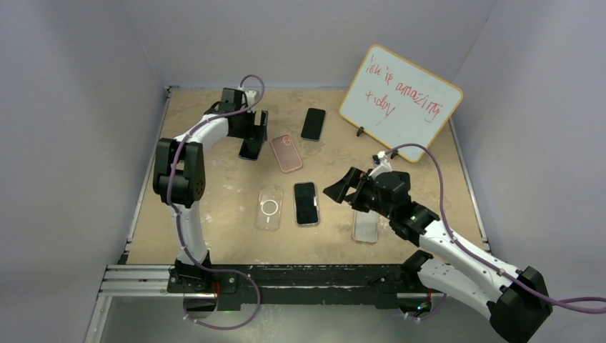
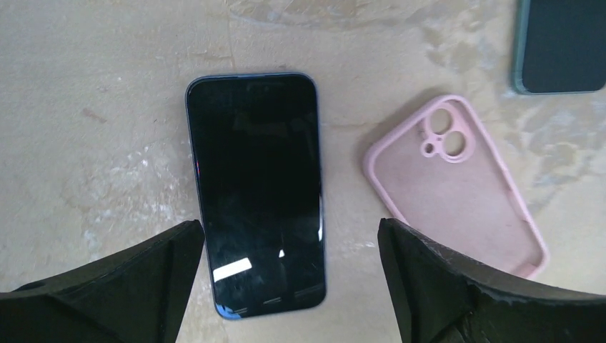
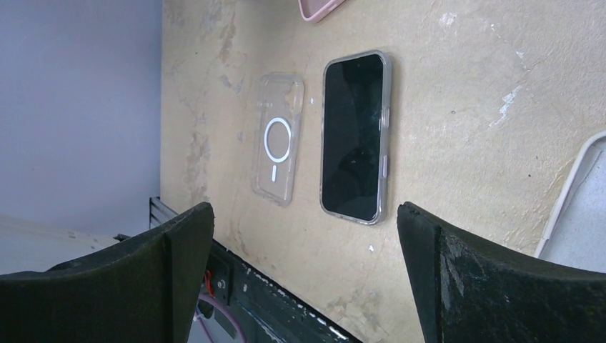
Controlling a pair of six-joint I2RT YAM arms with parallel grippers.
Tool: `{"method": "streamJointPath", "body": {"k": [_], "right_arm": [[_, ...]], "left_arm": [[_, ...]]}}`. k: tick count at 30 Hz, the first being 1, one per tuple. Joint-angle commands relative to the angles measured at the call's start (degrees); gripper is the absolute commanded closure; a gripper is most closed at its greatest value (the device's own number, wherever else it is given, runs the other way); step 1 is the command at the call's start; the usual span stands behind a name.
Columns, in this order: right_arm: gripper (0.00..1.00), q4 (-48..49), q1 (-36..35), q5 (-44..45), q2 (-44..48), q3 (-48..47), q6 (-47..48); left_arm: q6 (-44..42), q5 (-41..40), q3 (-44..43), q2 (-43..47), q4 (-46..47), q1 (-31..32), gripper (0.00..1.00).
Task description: Put the phone into the phone case
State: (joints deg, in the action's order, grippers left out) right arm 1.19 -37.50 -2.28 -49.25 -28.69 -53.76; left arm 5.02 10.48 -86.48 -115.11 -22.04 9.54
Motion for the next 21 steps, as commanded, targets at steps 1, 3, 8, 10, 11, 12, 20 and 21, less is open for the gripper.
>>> {"method": "streamJointPath", "body": {"k": [1, 3, 8, 10, 11, 12, 20, 21], "right_arm": [[0.01, -0.2, -0.1, -0.4, 0.7, -1.6, 1.0], [0.02, -0.4, 0.0, -0.3, 1.0, -1.7, 0.9], [0.02, 0.2, 0.0, 0.0, 1.1, -1.5, 0.9], [0.02, 0.2, -0.1, 0.0, 1.0, -1.5, 0.9], [0.02, 0.0, -0.1, 0.0, 0.8, -1.6, 0.8], [0.02, 0.0, -0.1, 0.0, 0.9, -1.7, 0.8], [0.02, -0.4, -0.1, 0.2, 1.7, -1.7, 0.8], [0.02, -0.4, 0.0, 0.2, 1.8, -1.7, 0.8]], "left_arm": [[-4.1, -1.1, -3.3, -3.7, -1.0, -0.5, 0.03], [-4.4, -2.0, -2.4, -3.8, 0.4, -0.5, 0.02], [-4.8, -4.3, -2.8, -5.5, 0.3, -0.5, 0.02], [-6.2, -4.3, -3.1, -6.6, -0.5, -0.4, 0.03], [-6.4, -4.2, -3.0, -6.9, -0.6, -0.5, 0.03], [-6.4, -3.9, -2.9, -7.1, -0.5, -0.5, 0.03], [-5.8, -3.3, -3.2, -8.6, -0.8, -0.4, 0.11], [-5.7, -3.5, -3.2, -8.8, -1.2, -0.3, 0.13]]}}
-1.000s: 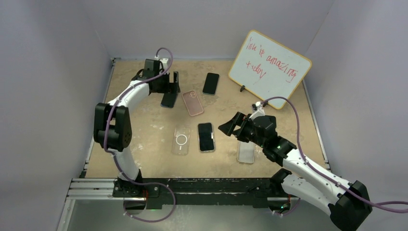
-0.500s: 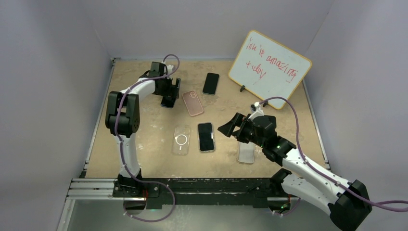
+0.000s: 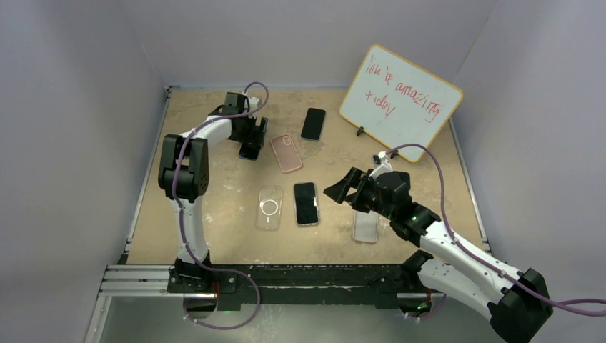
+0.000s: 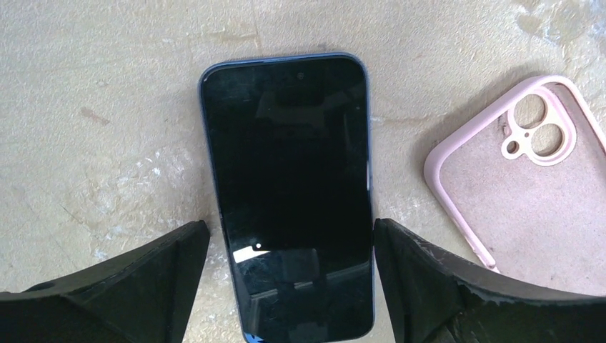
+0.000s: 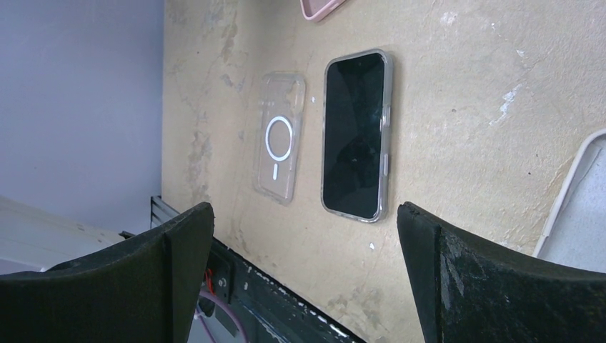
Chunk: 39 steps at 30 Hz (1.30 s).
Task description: Put the phone into the phone case
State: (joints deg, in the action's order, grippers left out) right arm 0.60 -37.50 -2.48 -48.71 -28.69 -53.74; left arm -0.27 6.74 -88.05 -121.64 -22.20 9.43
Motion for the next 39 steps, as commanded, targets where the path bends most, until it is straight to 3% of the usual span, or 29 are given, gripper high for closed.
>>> {"method": "streamJointPath", "body": {"k": [1, 5, 8, 16, 21, 27, 39], "right_arm": [[0.02, 0.2, 0.0, 0.4, 1.2, -1.7, 0.7], [0.02, 0.5, 0.0, 0.5, 1.2, -1.6, 0.7], [0.02, 1.2, 0.0, 0.7, 1.0, -1.6, 0.6], [0.02, 3.5, -0.1, 0.1, -0.7, -1.9, -0.9], [0.02, 6.7, 0.0, -1.6, -2.1, -0.7, -1.9], [0.03, 6.3, -0.1, -1.2, -1.3, -0.1, -1.7], [0.03, 5.0, -0.1, -0.2, 1.1, -0.1, -1.4]], "left_arm": [[-0.2, 0.2, -1.7, -2.3, -1.2, -0.2, 0.15], [1.3, -1.4, -2.3, -2.2, -3.6, 0.2, 0.27], [3.9, 0.7, -2.8, -1.6, -6.4, 0.2, 0.46], [9.7, 1.3, 2.9, 3.8, -11.2, 0.3, 0.50], [7.5, 0.2, 6.0, 8.1, -7.5, 1.0, 0.32], [6.5, -6.6, 3.0, 8.8, -4.7, 4.8, 0.08], [5.6, -9.0, -1.8, 3.9, -6.0, 5.8, 0.07]]}}
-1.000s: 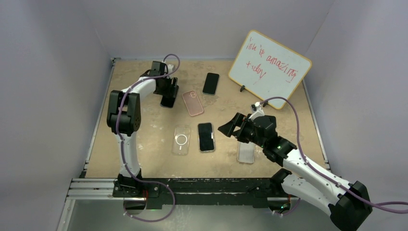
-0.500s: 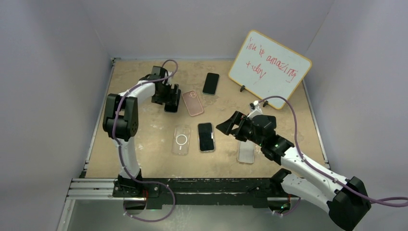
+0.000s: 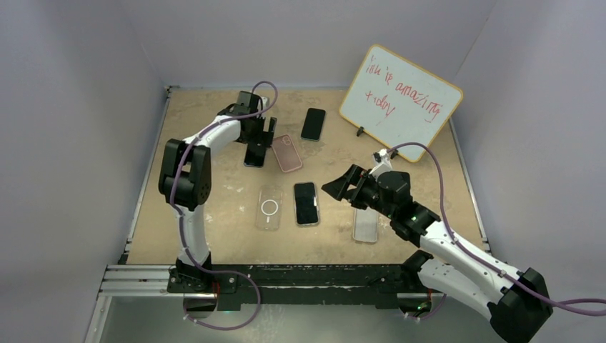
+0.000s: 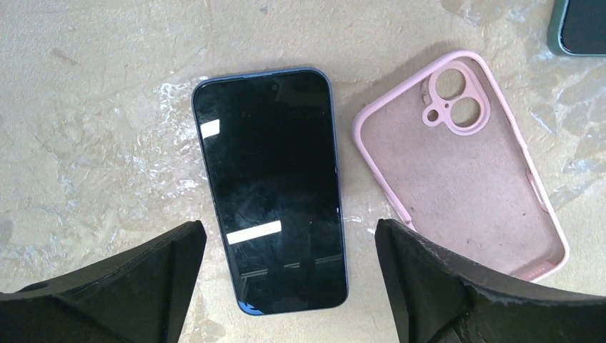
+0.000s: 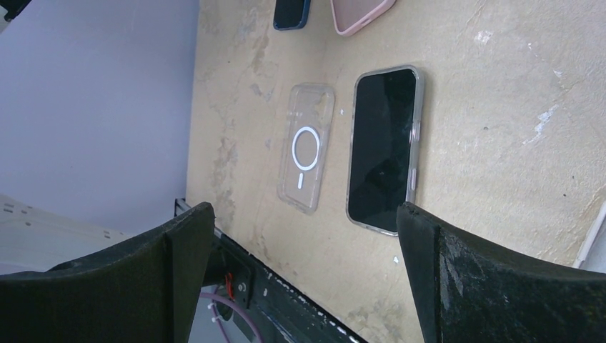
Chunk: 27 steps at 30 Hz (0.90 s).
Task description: Put the phone into the phone case
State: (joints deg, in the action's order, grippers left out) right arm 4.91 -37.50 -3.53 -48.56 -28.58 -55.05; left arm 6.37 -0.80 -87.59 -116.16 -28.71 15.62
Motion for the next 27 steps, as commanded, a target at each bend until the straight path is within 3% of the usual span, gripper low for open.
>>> {"method": "streamJointPath", "body": {"k": [1, 18, 27], "right_arm": [[0.03, 0.7, 0.0, 0.7, 1.0, -0.2, -0.2], [0.03, -0.1, -0.1, 1.2, 2.4, 0.3, -0.4], [0.03, 0.6, -0.1, 1.0, 2.0, 0.6, -0.9]], "left_arm": [[-1.0, -1.5, -2.3, -1.9, 0.5, -0.4, 0.07], [-0.9, -1.7, -2.4, -6.0, 0.3, -0.7, 0.11], [-0.1, -1.6, -2.1, -4.6, -2.0, -0.7, 0.33]]}}
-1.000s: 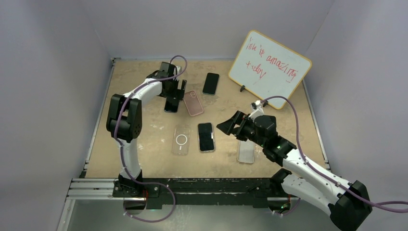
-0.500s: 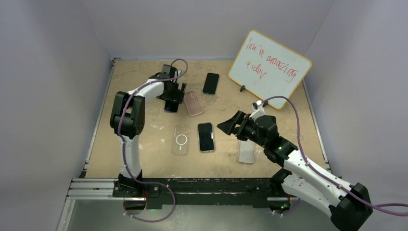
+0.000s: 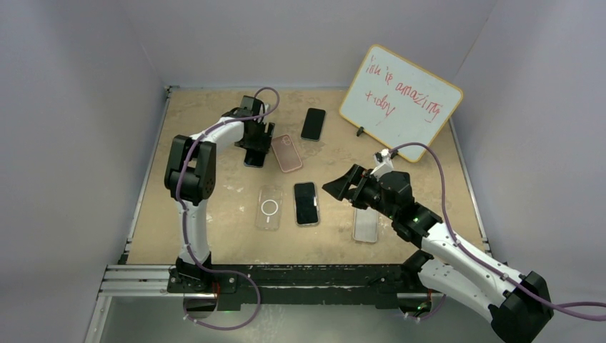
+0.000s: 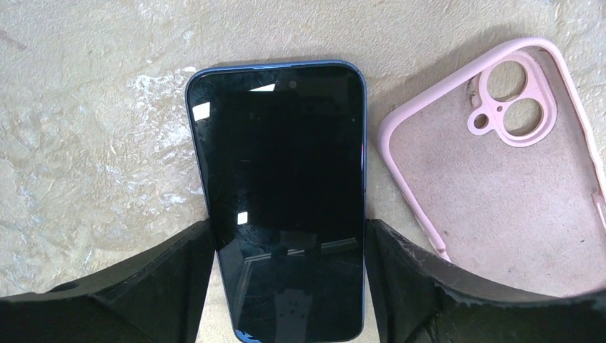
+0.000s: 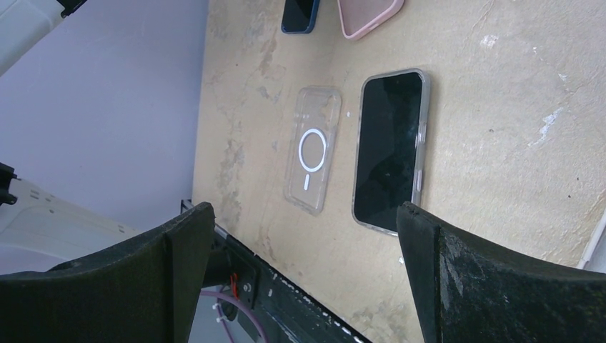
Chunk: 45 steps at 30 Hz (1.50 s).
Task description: Put the phone into the phone case
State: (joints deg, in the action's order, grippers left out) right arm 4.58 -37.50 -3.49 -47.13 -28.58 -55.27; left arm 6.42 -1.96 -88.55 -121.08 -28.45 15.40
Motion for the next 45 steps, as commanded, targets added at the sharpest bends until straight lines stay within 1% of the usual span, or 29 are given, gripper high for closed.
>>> {"method": "streamJointPath", "body": {"k": [1, 4, 8, 9, 11, 14, 17, 22, 28, 30, 34, 39, 42, 45], "right_arm": [[0.02, 1.2, 0.0, 0.8, 0.4, 0.7, -0.8], [0.03, 1.9, 0.0, 0.5, -0.1, 0.8, -1.2], [0.03, 2.9, 0.0, -0.5, -1.1, 0.9, -1.6], [0.04, 3.2, -0.1, -0.7, -1.4, 0.9, -1.7], [0.05, 3.9, -0.1, -1.3, -2.1, 1.0, -2.0], [0.10, 5.5, -0.1, -2.5, -3.1, 1.2, -2.5], [0.13, 7.3, -0.1, -3.8, -4.5, 1.4, -3.4], [0.15, 8.7, -0.5, -4.7, -7.3, 0.5, -4.4], [0.18, 9.7, -1.6, -4.2, -9.0, -0.5, -4.8], [0.19, 10.9, -1.8, -4.2, -10.0, -0.7, -5.2], [0.24, 13.4, -3.6, -3.6, -14.0, -2.3, -5.8], [0.32, 16.3, -9.0, 0.1, -21.3, -7.2, -5.7], [0.36, 18.6, -12.2, 2.4, -25.9, -10.3, -6.1], [0.42, 20.5, -13.7, 3.3, -30.8, -13.8, -5.9]], "left_arm": [[0.1, -0.2, -0.8, 0.8, -2.6, -0.5, 0.35], [1.0, 0.8, 0.8, 2.6, -2.7, -0.5, 0.42], [2.4, 1.7, 3.0, 4.7, -3.5, -0.5, 0.47], [2.9, 2.9, 3.5, 5.3, -3.6, -0.5, 0.48], [4.0, 4.9, 4.7, 6.6, -3.6, -0.5, 0.51], [5.7, 7.9, 6.6, 8.9, -3.5, -0.8, 0.54], [7.3, 11.2, 8.8, 11.1, -2.3, -1.0, 0.56], [10.1, 15.3, 12.2, 14.2, -0.8, -1.1, 0.60], [11.9, 16.9, 15.7, 18.8, -0.5, -1.1, 0.62], [12.9, 18.6, 17.3, 21.0, 0.5, -1.1, 0.62], [15.9, 23.1, 21.2, 24.3, 3.4, -1.1, 0.64], [21.5, 28.6, 27.1, 29.2, 8.7, -1.0, 0.66], [23.9, 30.5, 30.3, 32.0, 11.1, -1.0, 0.66], [24.5, 31.4, 32.4, 34.0, 11.3, -0.9, 0.66]]}}
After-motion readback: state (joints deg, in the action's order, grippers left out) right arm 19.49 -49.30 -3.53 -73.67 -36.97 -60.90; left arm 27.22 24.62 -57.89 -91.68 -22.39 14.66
